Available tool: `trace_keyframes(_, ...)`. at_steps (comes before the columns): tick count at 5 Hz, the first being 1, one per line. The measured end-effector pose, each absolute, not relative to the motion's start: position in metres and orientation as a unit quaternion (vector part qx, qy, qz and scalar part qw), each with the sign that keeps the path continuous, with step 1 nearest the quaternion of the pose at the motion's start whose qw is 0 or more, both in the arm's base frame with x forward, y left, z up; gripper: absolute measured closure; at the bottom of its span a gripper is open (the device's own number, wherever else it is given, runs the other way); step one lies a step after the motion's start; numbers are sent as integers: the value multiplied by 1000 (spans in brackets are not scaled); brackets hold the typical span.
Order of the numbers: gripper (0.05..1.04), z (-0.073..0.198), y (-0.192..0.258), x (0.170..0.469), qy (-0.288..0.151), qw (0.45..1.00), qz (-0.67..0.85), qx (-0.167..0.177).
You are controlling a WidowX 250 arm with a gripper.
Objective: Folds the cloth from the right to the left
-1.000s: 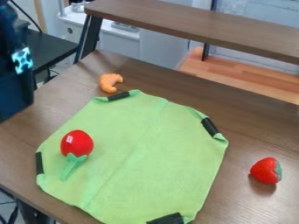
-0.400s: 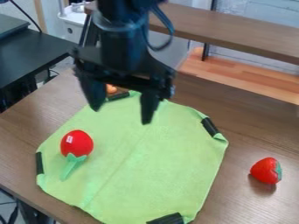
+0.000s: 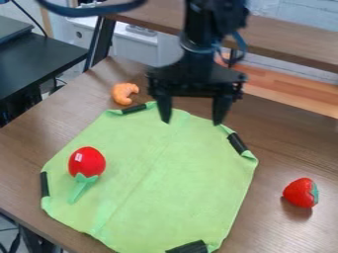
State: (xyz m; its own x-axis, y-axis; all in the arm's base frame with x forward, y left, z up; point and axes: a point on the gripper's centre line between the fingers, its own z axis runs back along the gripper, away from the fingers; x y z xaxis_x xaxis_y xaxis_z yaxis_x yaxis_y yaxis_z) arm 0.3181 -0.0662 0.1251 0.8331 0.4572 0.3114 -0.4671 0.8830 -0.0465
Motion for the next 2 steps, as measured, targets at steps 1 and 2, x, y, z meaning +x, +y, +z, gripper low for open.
trace_keyframes(1,83,116,-85,342,-191,938,289,20)
trace_keyframes(2,83,106,-97,363,-254,901,349,35)
